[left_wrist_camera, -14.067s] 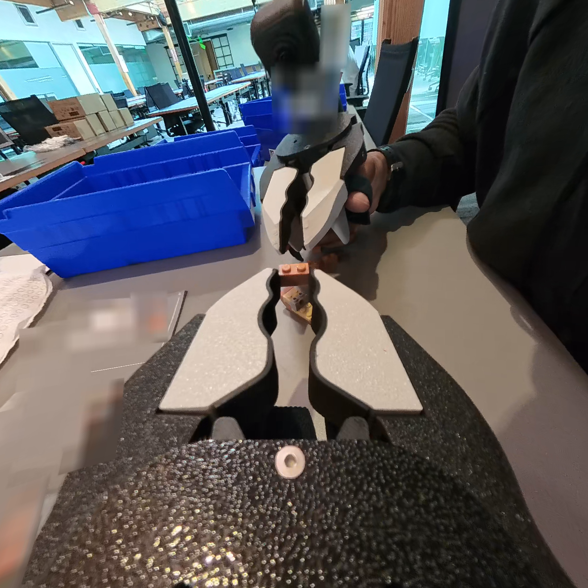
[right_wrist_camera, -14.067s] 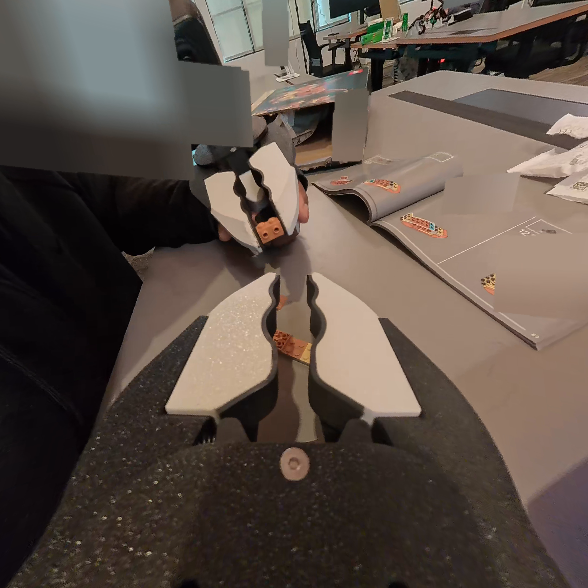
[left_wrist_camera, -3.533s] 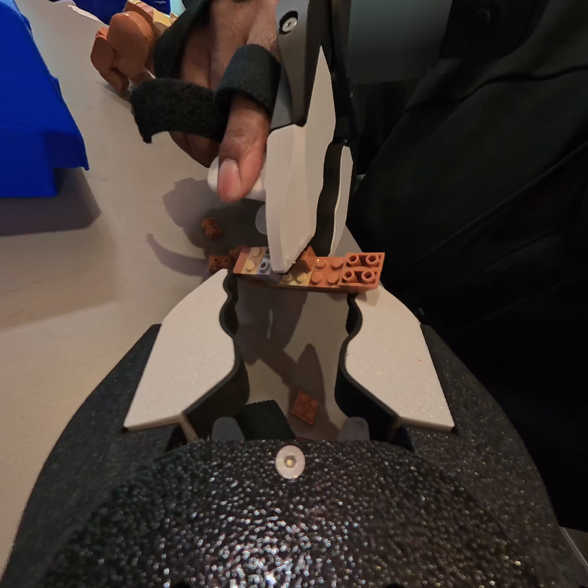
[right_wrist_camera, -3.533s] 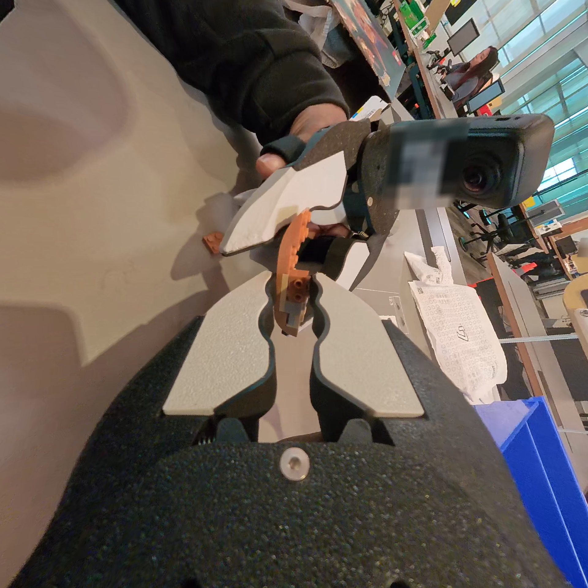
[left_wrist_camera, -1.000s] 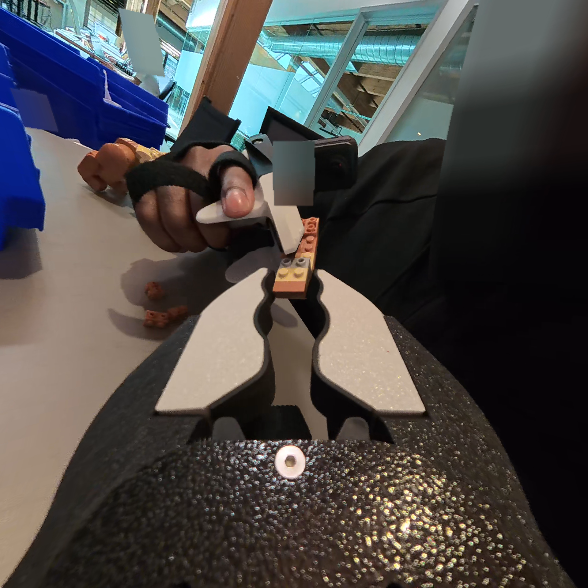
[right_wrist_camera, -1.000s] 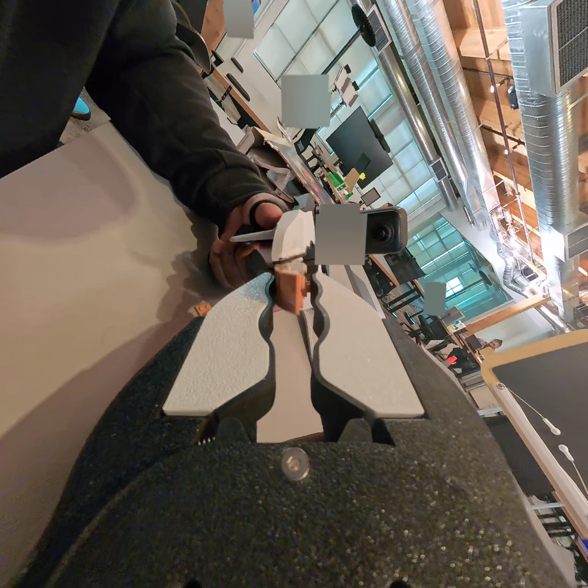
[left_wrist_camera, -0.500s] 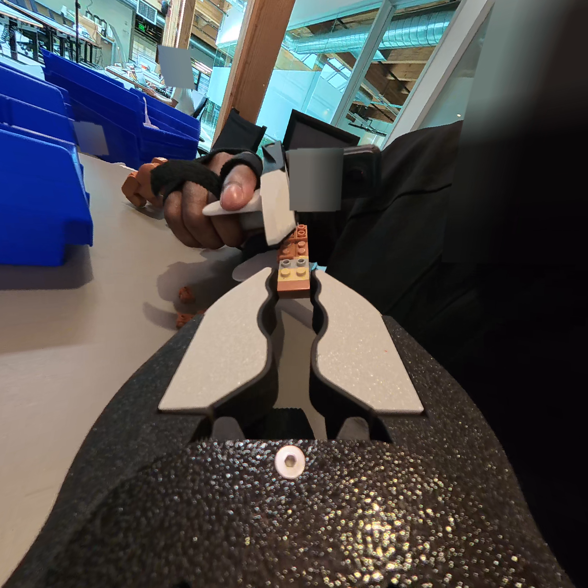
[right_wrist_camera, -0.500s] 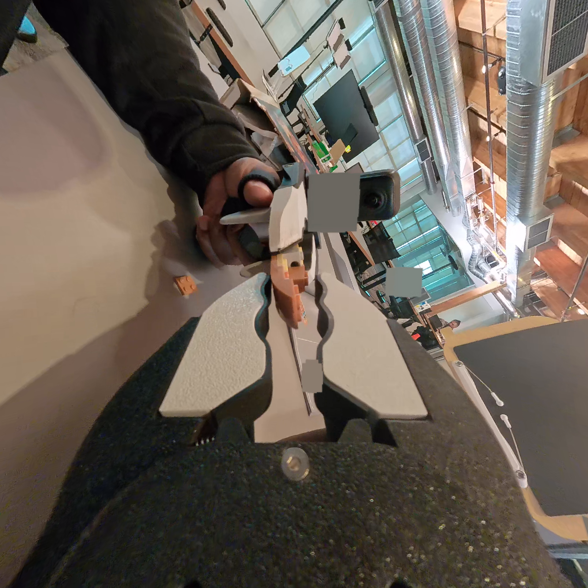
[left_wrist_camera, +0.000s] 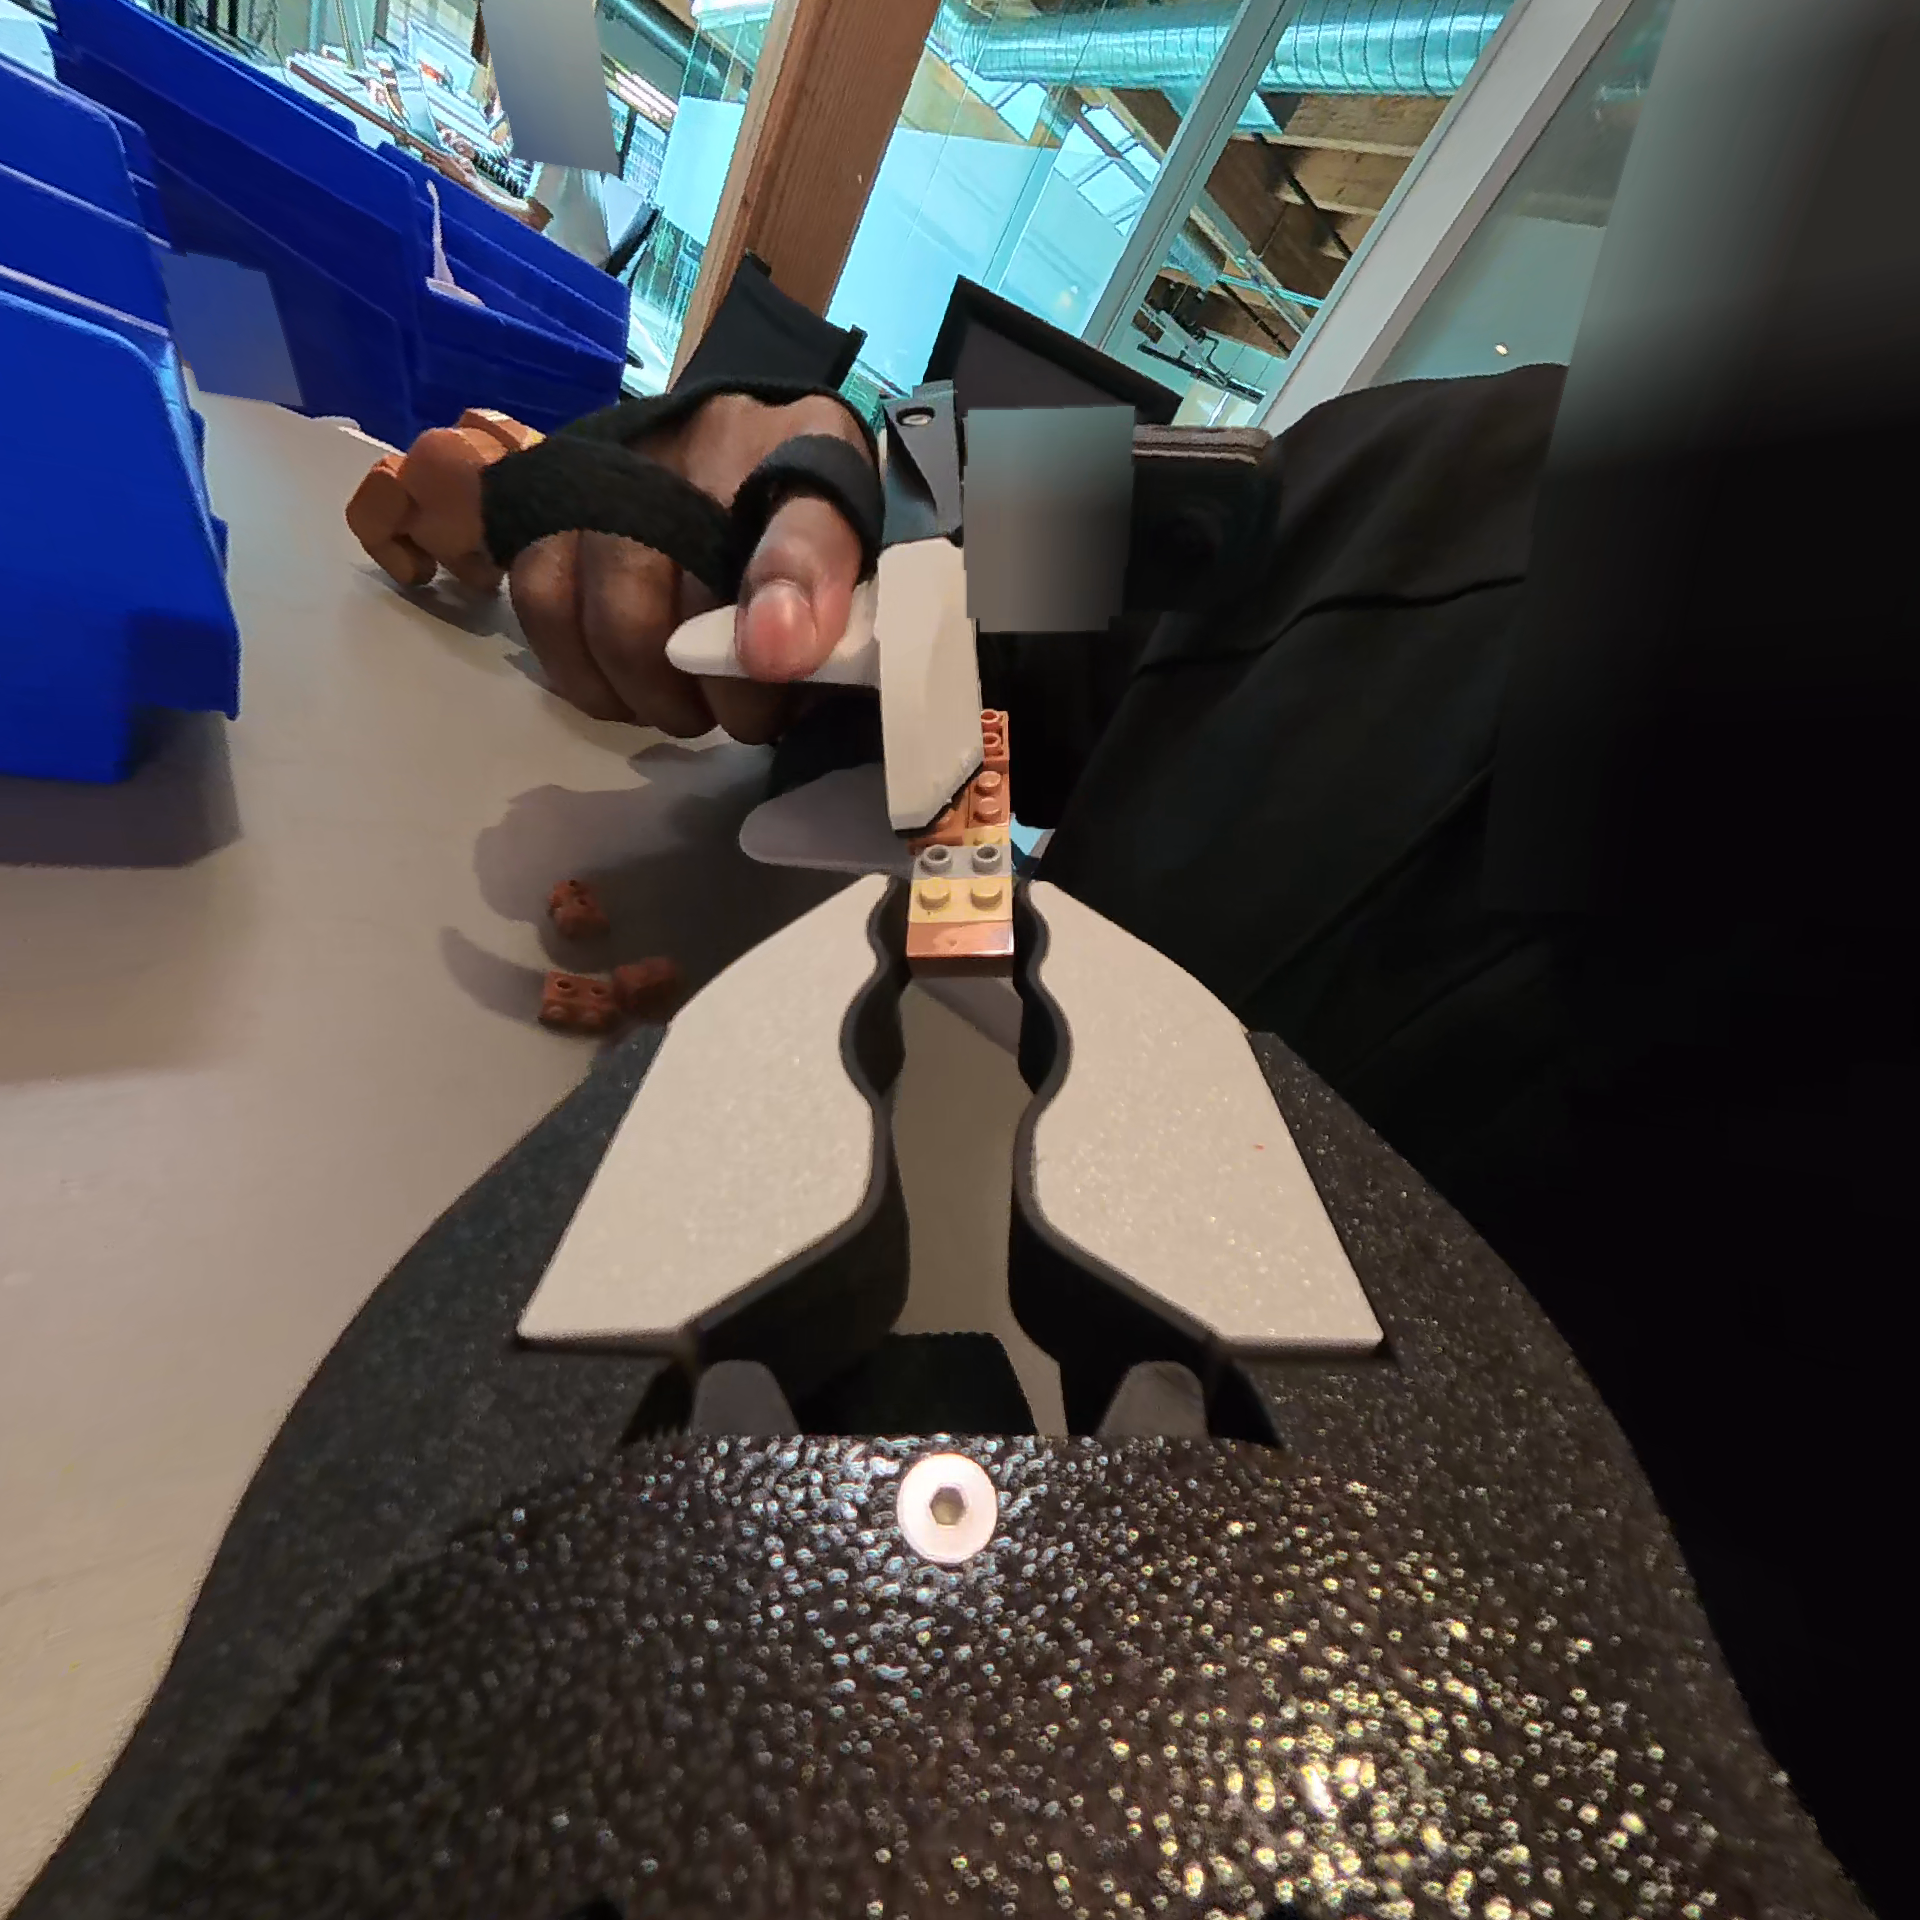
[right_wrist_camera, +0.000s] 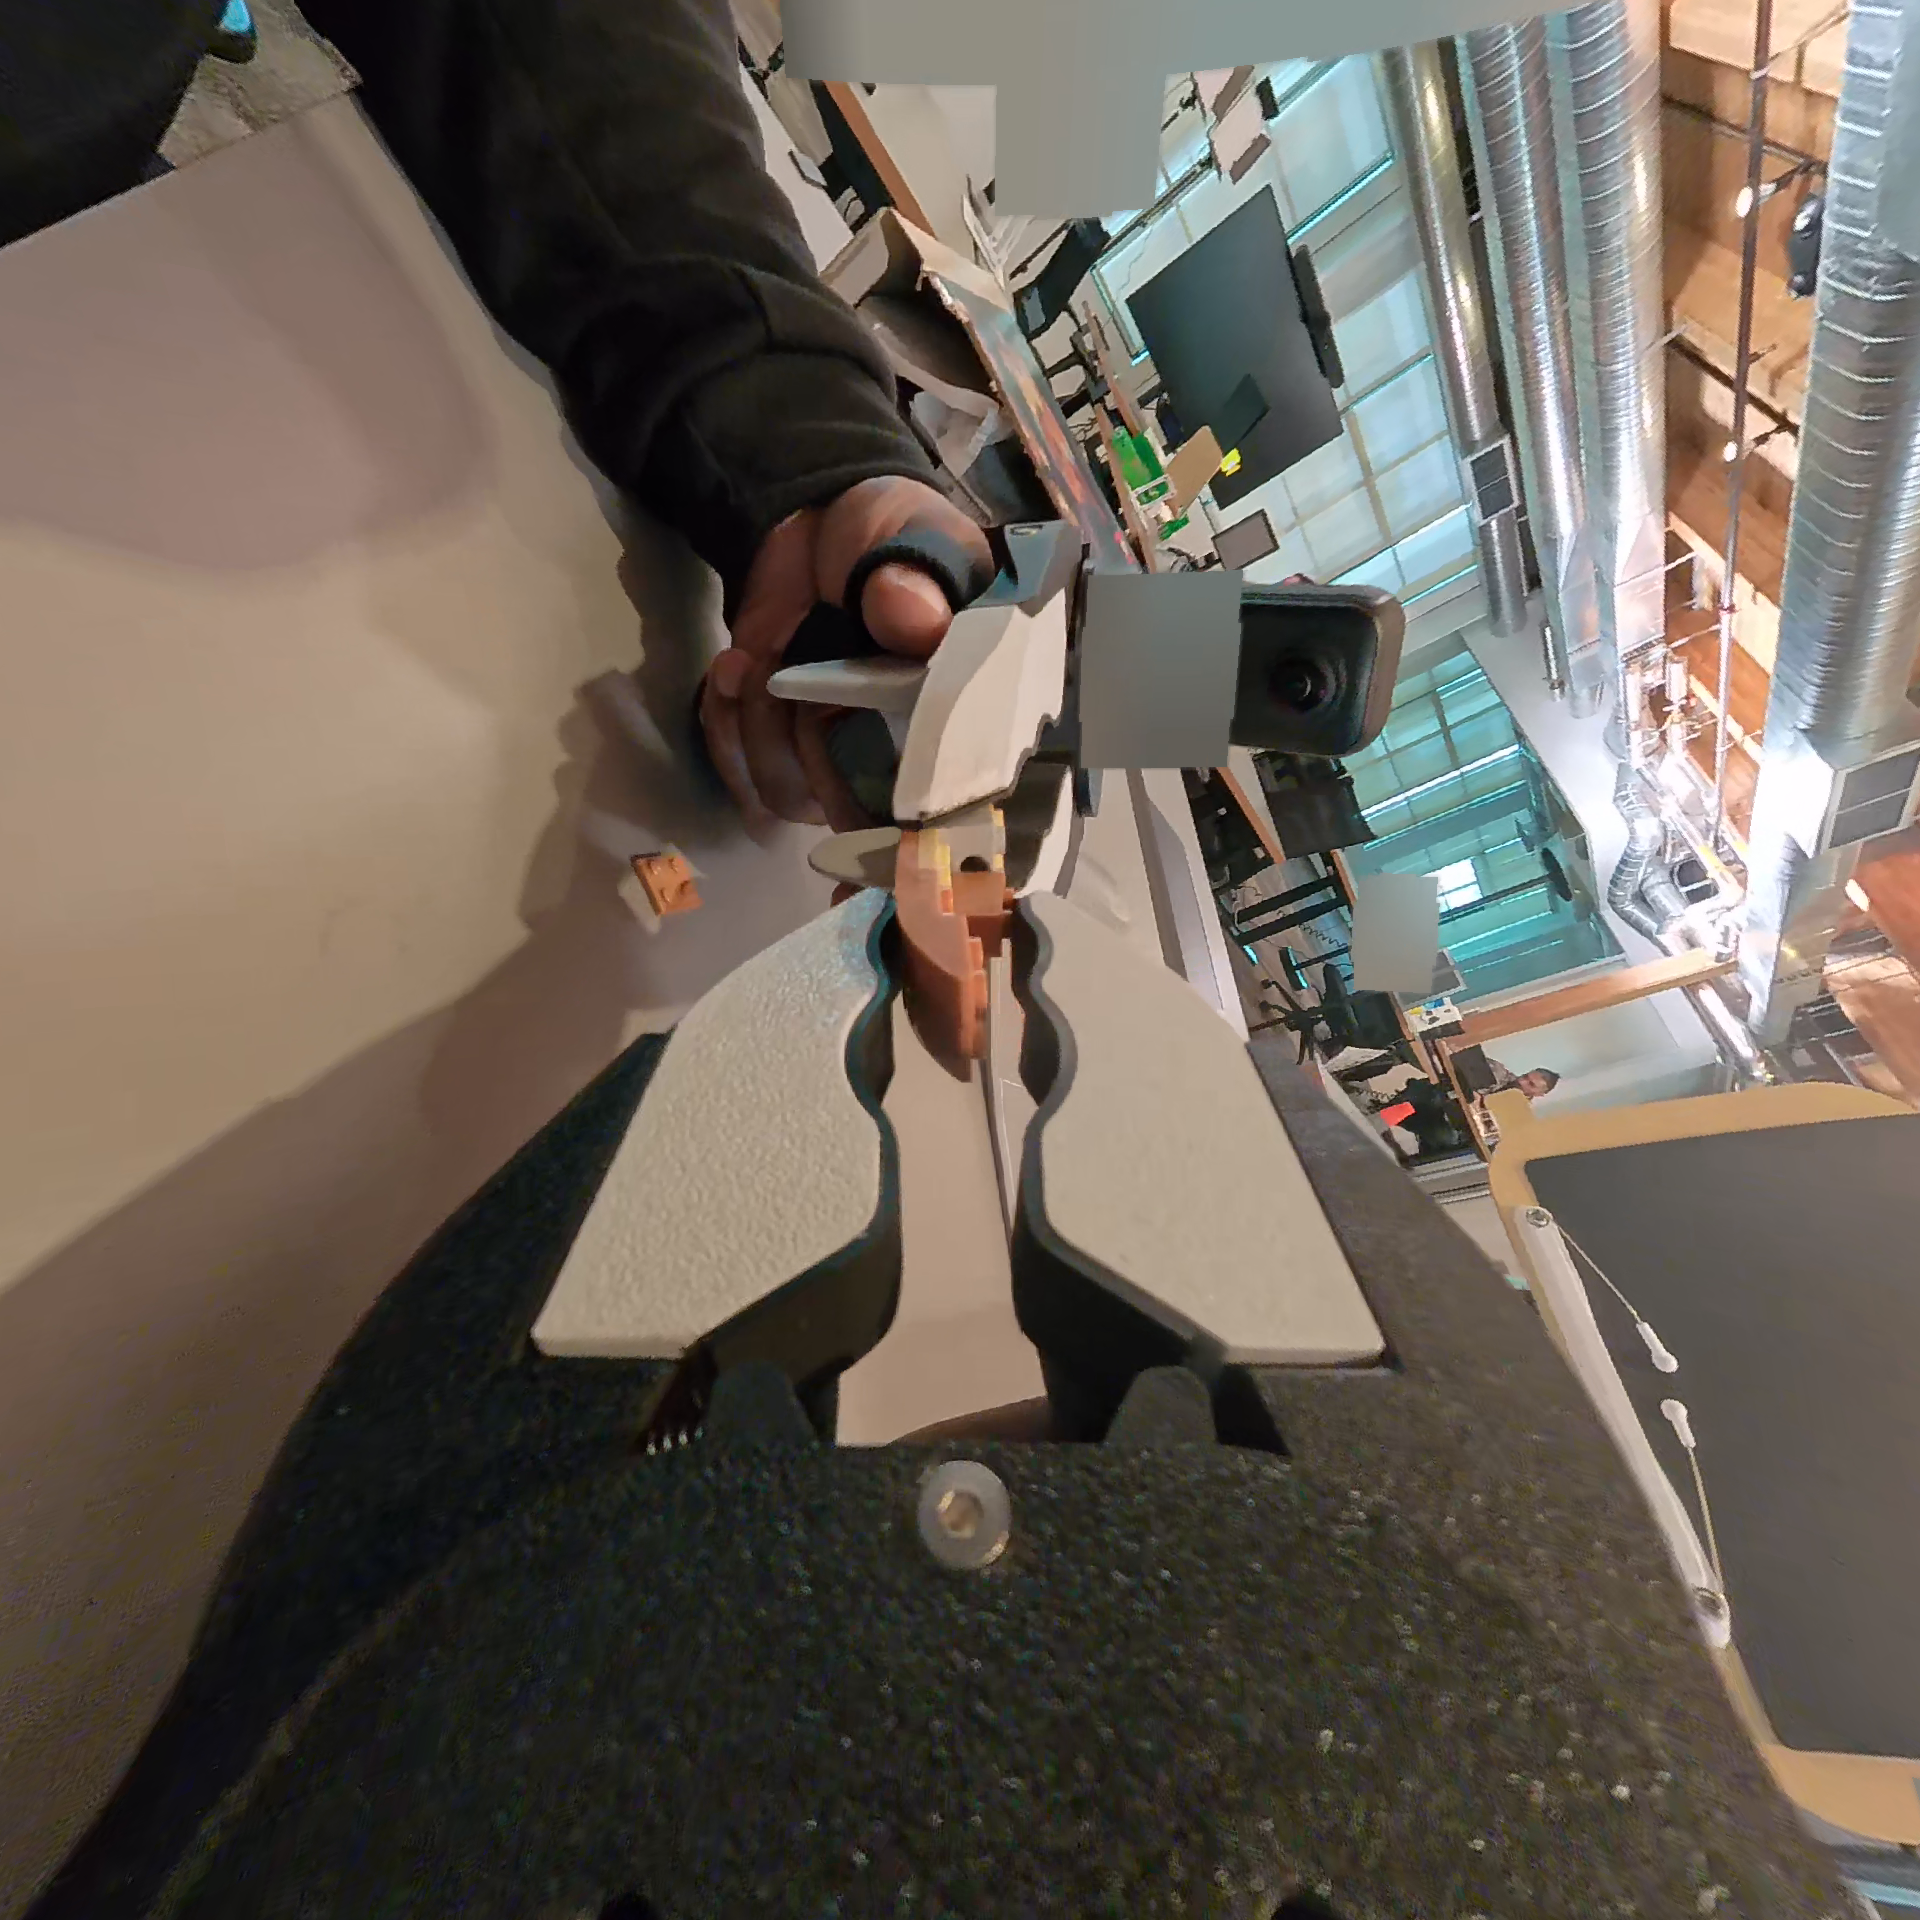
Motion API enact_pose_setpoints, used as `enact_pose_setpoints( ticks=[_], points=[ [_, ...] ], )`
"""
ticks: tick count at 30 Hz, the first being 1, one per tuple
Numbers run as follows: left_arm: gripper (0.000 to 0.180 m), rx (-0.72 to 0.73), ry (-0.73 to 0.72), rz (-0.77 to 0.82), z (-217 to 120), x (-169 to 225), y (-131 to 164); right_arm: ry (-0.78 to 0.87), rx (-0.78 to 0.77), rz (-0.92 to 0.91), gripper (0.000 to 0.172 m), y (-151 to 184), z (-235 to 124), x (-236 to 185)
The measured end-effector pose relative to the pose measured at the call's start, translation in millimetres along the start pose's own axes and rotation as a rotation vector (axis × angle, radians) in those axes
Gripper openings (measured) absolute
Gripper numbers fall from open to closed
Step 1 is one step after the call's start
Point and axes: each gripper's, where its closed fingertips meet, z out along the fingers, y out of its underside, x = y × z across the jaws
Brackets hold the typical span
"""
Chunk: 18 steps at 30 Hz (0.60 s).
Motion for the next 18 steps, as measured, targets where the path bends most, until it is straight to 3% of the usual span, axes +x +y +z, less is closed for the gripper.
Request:
enact_pose_setpoints(
  ticks=[8, 18],
  points=[
    [0.017, -0.019, 0.004, -0.026, 2.4, 0.0, 3.0, -0.05, -0.004, 0.028, 0.019, 0.4, -0.9, -3.9],
    [0.018, 0.058, 0.022, -0.046, -1.0, 1.1, -6.6, 0.012, -0.002, 0.072, 0.019, -0.3, 0.1, 6.1]
  ],
)
